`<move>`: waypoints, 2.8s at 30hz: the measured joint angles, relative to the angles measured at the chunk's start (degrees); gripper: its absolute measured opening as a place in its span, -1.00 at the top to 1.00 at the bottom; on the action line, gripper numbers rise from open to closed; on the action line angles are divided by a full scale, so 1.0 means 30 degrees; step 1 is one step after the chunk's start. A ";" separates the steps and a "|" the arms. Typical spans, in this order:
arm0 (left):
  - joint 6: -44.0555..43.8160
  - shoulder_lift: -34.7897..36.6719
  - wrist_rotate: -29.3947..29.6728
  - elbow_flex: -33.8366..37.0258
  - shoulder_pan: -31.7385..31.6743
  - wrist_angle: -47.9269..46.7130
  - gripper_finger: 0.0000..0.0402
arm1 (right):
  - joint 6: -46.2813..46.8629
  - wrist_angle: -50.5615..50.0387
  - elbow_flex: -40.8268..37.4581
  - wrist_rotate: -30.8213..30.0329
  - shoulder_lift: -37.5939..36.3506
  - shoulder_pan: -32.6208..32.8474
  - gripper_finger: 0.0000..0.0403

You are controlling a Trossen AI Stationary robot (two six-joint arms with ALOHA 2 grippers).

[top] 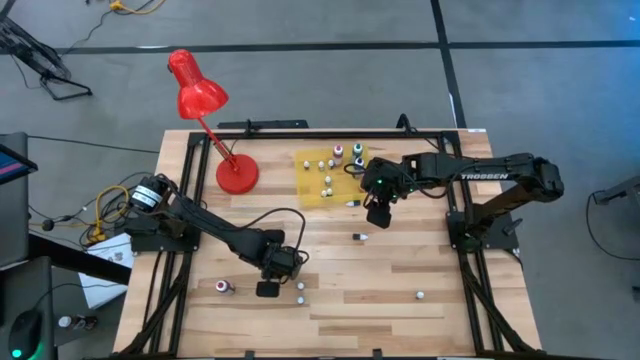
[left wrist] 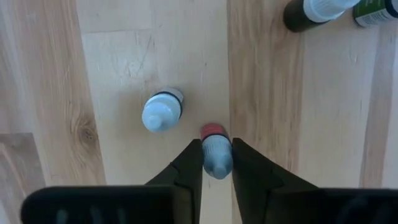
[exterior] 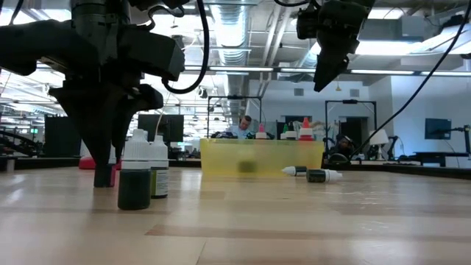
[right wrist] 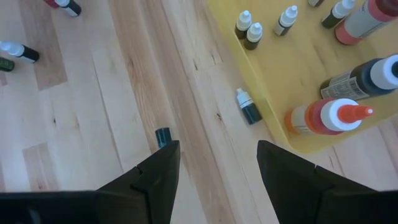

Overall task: Pick & Place food coloring
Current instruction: Put the small red food coloring bottle into the yellow bin

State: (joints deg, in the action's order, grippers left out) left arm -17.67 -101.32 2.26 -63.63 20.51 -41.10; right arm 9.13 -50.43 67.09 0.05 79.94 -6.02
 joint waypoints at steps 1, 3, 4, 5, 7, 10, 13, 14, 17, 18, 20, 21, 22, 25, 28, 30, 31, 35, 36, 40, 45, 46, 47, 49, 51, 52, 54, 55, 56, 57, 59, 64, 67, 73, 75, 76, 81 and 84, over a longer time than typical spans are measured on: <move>0.0000 0.0019 -0.0017 -0.0050 0.0000 -0.0130 0.73 | 0.0000 0.0001 0.0000 0.0000 0.0007 0.0000 -0.02; -0.0017 0.0134 -0.0079 -0.0251 0.0000 -0.0442 0.73 | -0.0004 0.0000 0.0000 0.0007 0.0003 0.0000 -0.02; -0.0029 0.0205 -0.0079 -0.0461 -0.0004 -0.0691 0.73 | -0.0007 -0.0011 0.0000 0.0007 0.0004 0.0000 -0.02; -0.0029 0.0288 -0.0070 -0.0713 -0.0066 -0.1066 0.73 | -0.0007 -0.0015 0.0000 0.0007 0.0007 0.0000 -0.02; -0.0043 0.0428 0.0002 -0.1251 -0.0200 -0.1994 0.73 | -0.0007 -0.0029 0.0000 0.0007 -0.0018 0.0000 -0.02; -0.0044 0.0585 0.0481 -0.2298 -0.0644 -0.3614 0.72 | -0.0015 -0.0203 0.0007 0.0007 -0.0195 -0.0030 -0.02; -0.0007 0.0716 0.1178 -0.3458 -0.1408 -0.5072 0.71 | -0.0064 -0.0774 0.0007 0.0007 -0.0489 -0.0127 -0.02; -0.0015 0.0732 0.1444 -0.3805 -0.1745 -0.5595 0.71 | -0.0117 -0.0847 0.0011 0.0007 -0.0600 -0.0168 -0.02; 0.0255 0.0816 0.2571 -0.4844 -0.3045 -0.6417 0.71 | -0.0199 -0.1431 0.0007 -0.0007 -0.0946 -0.0220 -0.02; 0.0631 0.0816 0.2920 -0.5175 -0.3562 -0.6559 0.71 | -0.0358 -0.1525 0.0007 -0.0014 -0.1092 -0.0293 -0.02; 0.1641 0.0801 0.3622 -0.5798 -0.4615 -0.6811 0.71 | -0.0718 -0.1803 0.0015 -0.0030 -0.1405 -0.0318 -0.02; 0.2269 0.0813 0.3880 -0.6069 -0.5189 -0.6773 0.71 | -0.0915 -0.2131 0.0011 -0.0073 -0.1554 -0.0385 -0.02; 0.2937 0.0816 0.4083 -0.6256 -0.5785 -0.6433 0.71 | -0.1089 -0.2215 0.0007 -0.0070 -0.1711 -0.0453 -0.02; 0.4346 0.0801 0.4472 -0.6586 -0.7647 -0.5014 0.71 | -0.1202 -0.2551 0.0008 -0.0073 -0.2140 -0.0644 -0.02; 0.5360 0.0626 0.4167 -0.6575 -0.9413 -0.3516 0.71 | -0.1418 -0.2614 0.0007 -0.0068 -0.2424 -0.0869 -0.02; 0.6349 0.0163 0.3350 -0.6568 -1.0415 -0.2405 0.71 | -0.1626 -0.2579 0.0015 -0.0069 -0.2474 -0.0940 -0.02; 0.6853 -0.0206 0.3007 -0.6561 -1.0795 -0.1886 0.71 | -0.1670 -0.2594 0.0007 -0.0073 -0.2453 -0.0942 -0.02; 0.8141 -0.1554 0.1989 -0.6546 -1.2062 -0.0233 0.71 | -0.1698 -0.2461 0.0007 -0.0059 -0.2323 -0.1002 -0.02; 0.8335 -0.1856 0.1798 -0.6546 -1.2337 -0.0133 0.71 | -0.1691 -0.2447 0.0007 -0.0065 -0.2248 -0.1005 -0.02; 0.8813 -0.3032 0.1923 -0.6524 -1.3091 -0.0235 0.71 | -0.1563 -0.2454 0.0007 -0.0058 -0.2176 -0.1005 -0.02; 0.8985 -0.3438 0.2272 -0.6568 -1.3697 0.0195 0.71 | -0.1555 -0.2455 0.0007 -0.0058 -0.2150 -0.1009 -0.02; 0.8988 -0.3478 0.2280 -0.6566 -1.3804 0.0177 0.71 | -0.1552 -0.2455 0.0007 -0.0058 -0.2142 -0.1020 -0.02; 0.8983 -0.3483 0.2286 -0.6561 -1.3908 0.0108 0.71 | -0.1552 -0.2433 0.0007 -0.0058 -0.2147 -0.1020 -0.02; 0.8990 -0.3692 0.2100 -0.6590 -1.3999 0.0288 0.71 | -0.1545 -0.2379 0.0007 -0.0058 -0.2149 -0.1027 -0.02; 0.8990 -0.3896 0.1339 -0.6538 -1.4135 0.0285 0.71 | -0.1545 -0.2368 0.0007 -0.0058 -0.2149 -0.1027 -0.02; 0.9001 -0.4010 0.1096 -0.6539 -1.4132 0.0252 0.71 | -0.1545 -0.2368 0.0007 -0.0058 -0.2149 -0.1027 -0.02; 0.9041 -0.4191 0.0915 -0.6546 -1.4098 0.0480 0.71 | -0.1537 -0.2365 0.0007 -0.0051 -0.2149 -0.1027 -0.02; 0.9041 -0.4225 0.1007 -0.6546 -1.4094 0.0395 0.71 | -0.1543 -0.2362 0.0007 -0.0051 -0.2149 -0.1027 -0.02; 0.9041 -0.4239 0.1117 -0.6546 -1.4090 0.0309 0.71 | -0.1537 -0.2367 0.0007 -0.0051 -0.2149 -0.1027 -0.02; 0.9048 -0.4289 0.1326 -0.6546 -1.4090 0.0306 0.71 | -0.1537 -0.2386 0.0007 -0.0051 -0.2149 -0.1027 -0.02; 0.9049 -0.4427 0.1601 -0.6554 -1.4121 0.0415 0.71 | -0.1537 -0.2390 0.0007 -0.0044 -0.2149 -0.1027 -0.02; 0.9048 -0.4422 0.3086 -0.6546 -1.4148 0.0640 0.71 | -0.1562 -0.2417 0.0007 -0.0044 -0.2149 -0.1027 -0.02; 0.9049 -0.4422 0.4028 -0.6546 -1.4141 0.0685 0.71 | -0.1639 -0.2426 0.0007 -0.0044 -0.2149 -0.1027 -0.02; 0.9034 -0.4422 0.3404 -0.6546 -1.4141 0.0612 0.70 | -0.1683 -0.2463 0.0007 -0.0036 -0.2149 -0.1027 -0.02; 0.9034 -0.4422 0.3389 -0.6546 -1.4141 0.0500 0.69 | -0.1683 -0.2463 0.0007 -0.0036 -0.2149 -0.1027 -0.02; 0.9034 -0.4422 0.3383 -0.6546 -1.4134 0.0433 0.68 | -0.1683 -0.2463 0.0007 -0.0036 -0.2149 -0.1027 -0.02; 0.9041 -0.4415 0.3348 -0.6546 -1.4141 0.0430 0.65 | -0.1683 -0.2463 0.0007 -0.0036 -0.2149 -0.1027 -0.02; 0.9008 -0.4408 0.3355 -0.6546 -1.4141 0.0445 0.64 | -0.1683 -0.2463 0.0007 -0.0036 -0.2149 -0.1027 -0.02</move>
State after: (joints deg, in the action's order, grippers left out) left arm 9.35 -114.54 12.32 -83.26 -21.91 -39.77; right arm 4.08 -57.82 67.11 -0.05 73.49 -9.10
